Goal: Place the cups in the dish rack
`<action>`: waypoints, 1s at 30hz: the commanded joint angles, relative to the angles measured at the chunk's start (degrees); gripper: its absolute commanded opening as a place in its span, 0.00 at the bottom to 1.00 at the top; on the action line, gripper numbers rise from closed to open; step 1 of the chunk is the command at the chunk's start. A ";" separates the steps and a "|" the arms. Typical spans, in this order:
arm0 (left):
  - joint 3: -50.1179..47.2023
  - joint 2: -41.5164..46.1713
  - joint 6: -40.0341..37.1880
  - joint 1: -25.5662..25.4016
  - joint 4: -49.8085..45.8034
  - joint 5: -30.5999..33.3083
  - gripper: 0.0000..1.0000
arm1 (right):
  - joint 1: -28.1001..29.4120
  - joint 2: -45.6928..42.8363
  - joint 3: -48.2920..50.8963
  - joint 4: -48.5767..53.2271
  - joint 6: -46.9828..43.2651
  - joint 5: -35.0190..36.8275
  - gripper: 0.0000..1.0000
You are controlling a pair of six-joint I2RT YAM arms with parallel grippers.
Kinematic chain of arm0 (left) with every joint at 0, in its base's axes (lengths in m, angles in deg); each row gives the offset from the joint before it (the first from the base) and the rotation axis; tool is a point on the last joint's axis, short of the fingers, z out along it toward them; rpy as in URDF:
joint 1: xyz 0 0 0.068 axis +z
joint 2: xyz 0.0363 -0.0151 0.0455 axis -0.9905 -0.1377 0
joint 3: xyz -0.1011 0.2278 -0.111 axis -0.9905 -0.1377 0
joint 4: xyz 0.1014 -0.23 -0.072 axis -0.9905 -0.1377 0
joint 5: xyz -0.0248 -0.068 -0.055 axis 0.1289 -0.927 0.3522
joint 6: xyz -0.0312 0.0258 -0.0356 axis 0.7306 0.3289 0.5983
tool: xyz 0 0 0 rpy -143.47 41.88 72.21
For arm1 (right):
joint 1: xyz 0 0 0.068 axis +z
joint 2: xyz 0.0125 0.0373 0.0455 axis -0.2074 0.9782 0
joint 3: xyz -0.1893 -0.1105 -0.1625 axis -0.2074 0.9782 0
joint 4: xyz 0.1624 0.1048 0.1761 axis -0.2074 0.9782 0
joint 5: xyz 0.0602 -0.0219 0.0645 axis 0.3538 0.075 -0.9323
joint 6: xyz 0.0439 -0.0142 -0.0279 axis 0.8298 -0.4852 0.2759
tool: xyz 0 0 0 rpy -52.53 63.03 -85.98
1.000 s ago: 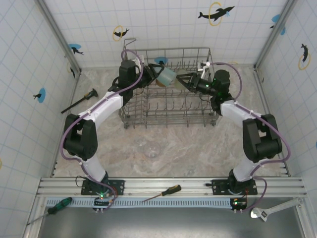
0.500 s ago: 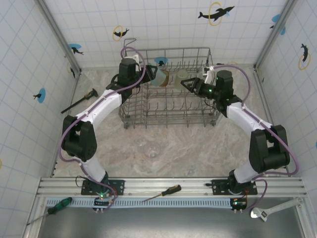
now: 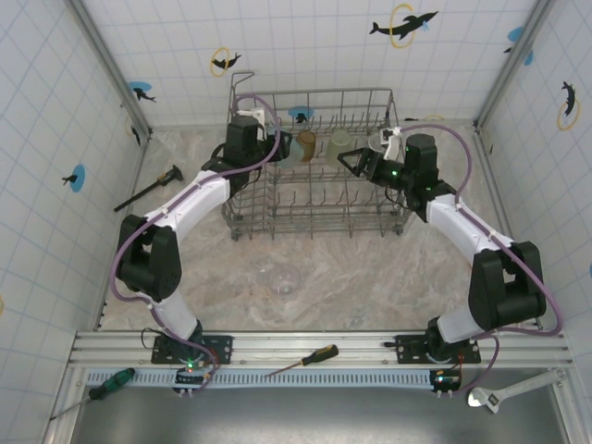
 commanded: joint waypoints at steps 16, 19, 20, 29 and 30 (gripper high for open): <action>-2.08 -3.89 -10.86 -3.01 1.71 10.46 0.00 | -0.35 -2.59 2.13 1.39 -1.90 1.67 1.00; -2.19 -4.74 -10.94 -3.00 2.08 11.03 0.00 | -0.45 -2.55 2.23 1.36 -1.98 1.75 1.00; -2.28 -5.06 -11.03 -3.06 2.27 11.08 0.00 | -0.52 -2.51 2.22 1.35 -1.98 1.75 1.00; -3.44 -7.43 -11.97 -3.45 5.43 13.54 0.00 | -0.70 -2.37 2.42 1.31 -2.00 1.58 1.00; -3.31 -7.90 -11.92 -3.45 5.65 13.56 0.00 | -0.70 -2.42 2.41 1.35 -1.99 1.56 1.00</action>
